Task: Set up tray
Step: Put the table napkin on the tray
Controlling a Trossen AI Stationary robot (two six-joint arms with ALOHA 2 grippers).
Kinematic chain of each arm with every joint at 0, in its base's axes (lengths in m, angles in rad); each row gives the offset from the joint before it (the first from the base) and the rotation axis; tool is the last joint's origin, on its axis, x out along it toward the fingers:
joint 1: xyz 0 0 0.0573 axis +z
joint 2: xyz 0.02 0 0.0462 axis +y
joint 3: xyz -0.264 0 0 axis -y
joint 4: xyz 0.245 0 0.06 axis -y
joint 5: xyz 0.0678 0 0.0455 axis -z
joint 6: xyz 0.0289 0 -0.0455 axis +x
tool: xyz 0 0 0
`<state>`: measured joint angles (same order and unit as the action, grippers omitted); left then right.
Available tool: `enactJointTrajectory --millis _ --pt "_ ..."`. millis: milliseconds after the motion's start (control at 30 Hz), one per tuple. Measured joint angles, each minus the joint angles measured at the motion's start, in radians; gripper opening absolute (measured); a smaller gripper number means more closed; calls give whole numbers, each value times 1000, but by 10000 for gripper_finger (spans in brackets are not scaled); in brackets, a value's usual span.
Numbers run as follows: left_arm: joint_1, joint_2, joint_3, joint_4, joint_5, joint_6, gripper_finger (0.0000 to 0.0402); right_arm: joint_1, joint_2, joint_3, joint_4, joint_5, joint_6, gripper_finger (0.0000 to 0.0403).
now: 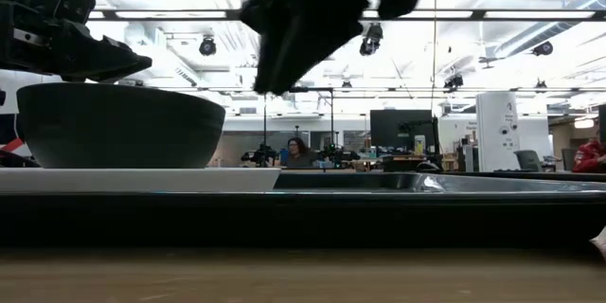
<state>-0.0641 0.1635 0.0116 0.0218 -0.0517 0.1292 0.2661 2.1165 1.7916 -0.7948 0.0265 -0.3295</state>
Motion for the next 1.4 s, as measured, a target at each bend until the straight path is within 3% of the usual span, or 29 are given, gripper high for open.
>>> enactJointTrajectory --millis 267,433,533,633,900,1133,1400 --pt "0 0 0 0 0 0 93 0 -5 0 -340 -12 176 143" --pt "0 0 0 0 0 0 93 3 -29 0 -464 -177 330 141" --pt "0 0 0 0 0 0 93 20 -69 0 -466 -258 386 143" --pt "0 0 0 0 0 0 93 39 -126 -1 -466 -274 446 143" --pt "0 0 0 0 0 0 93 84 -311 -35 -465 -203 735 134" --pt "0 0 0 0 0 0 93 129 -389 -85 -460 -180 968 136" --pt "0 0 0 0 0 0 93 193 -392 -188 -393 -181 1001 139"
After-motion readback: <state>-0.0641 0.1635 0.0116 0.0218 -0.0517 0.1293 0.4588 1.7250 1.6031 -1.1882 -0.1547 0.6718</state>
